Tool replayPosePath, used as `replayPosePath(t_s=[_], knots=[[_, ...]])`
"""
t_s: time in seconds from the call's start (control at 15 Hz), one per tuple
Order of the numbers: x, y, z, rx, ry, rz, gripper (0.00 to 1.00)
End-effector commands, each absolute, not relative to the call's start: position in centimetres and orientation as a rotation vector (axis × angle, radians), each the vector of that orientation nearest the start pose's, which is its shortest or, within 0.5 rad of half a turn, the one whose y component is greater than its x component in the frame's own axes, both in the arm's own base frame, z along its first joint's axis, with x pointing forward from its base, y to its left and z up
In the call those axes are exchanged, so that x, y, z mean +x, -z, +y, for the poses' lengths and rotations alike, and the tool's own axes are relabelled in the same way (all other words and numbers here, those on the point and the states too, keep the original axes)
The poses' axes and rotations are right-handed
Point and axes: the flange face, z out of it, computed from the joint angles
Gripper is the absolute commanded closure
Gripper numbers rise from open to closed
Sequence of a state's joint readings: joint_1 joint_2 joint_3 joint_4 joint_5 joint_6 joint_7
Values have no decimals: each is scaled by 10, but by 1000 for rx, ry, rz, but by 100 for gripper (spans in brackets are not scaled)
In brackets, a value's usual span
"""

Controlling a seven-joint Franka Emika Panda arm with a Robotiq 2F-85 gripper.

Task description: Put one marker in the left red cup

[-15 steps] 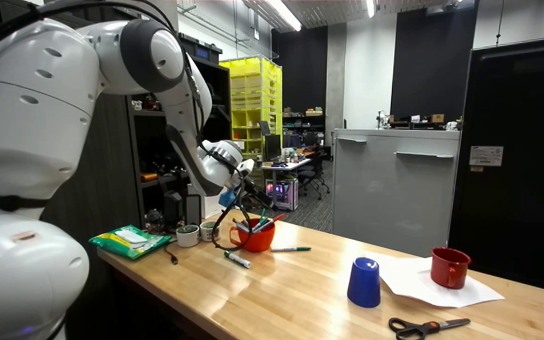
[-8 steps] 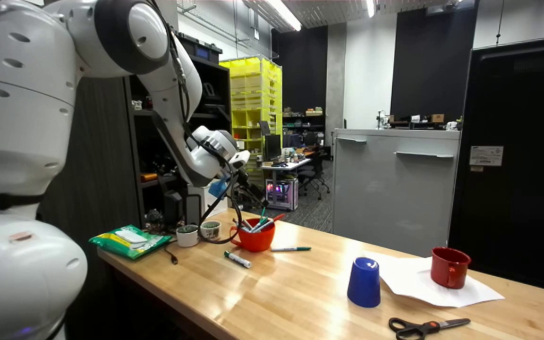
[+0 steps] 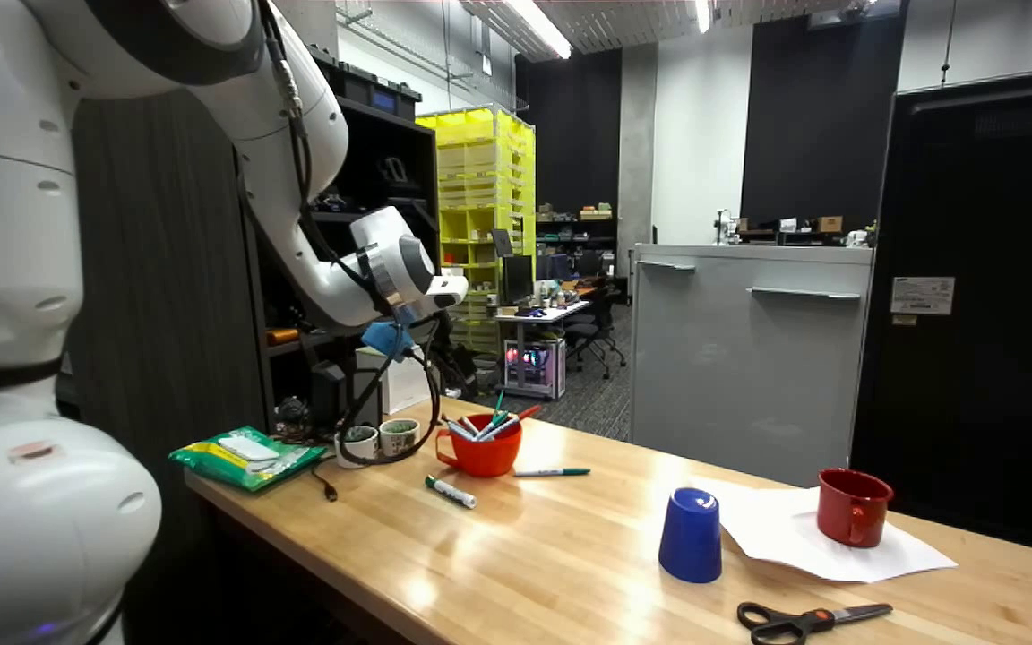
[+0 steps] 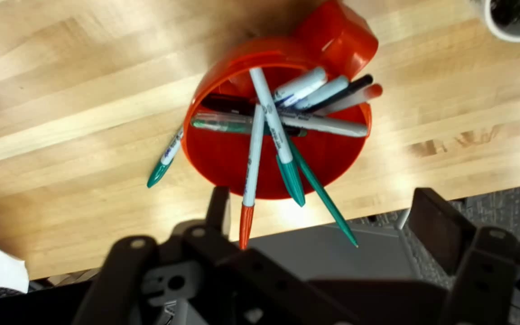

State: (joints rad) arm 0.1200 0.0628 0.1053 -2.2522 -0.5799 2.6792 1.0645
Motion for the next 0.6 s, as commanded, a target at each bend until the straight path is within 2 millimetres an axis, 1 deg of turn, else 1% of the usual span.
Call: replayPosePath(t_s=[0.0, 0.2, 0.27, 0.33, 0.53], knots=[[504, -381, 146, -3036, 624, 416, 0], [487, -392, 152, -2992, 492, 295, 0], [483, -399, 148, -2971, 458, 266, 0], [479, -407, 141, -2948, 420, 279, 0], [467, -429, 122, -2917, 377, 374, 0]])
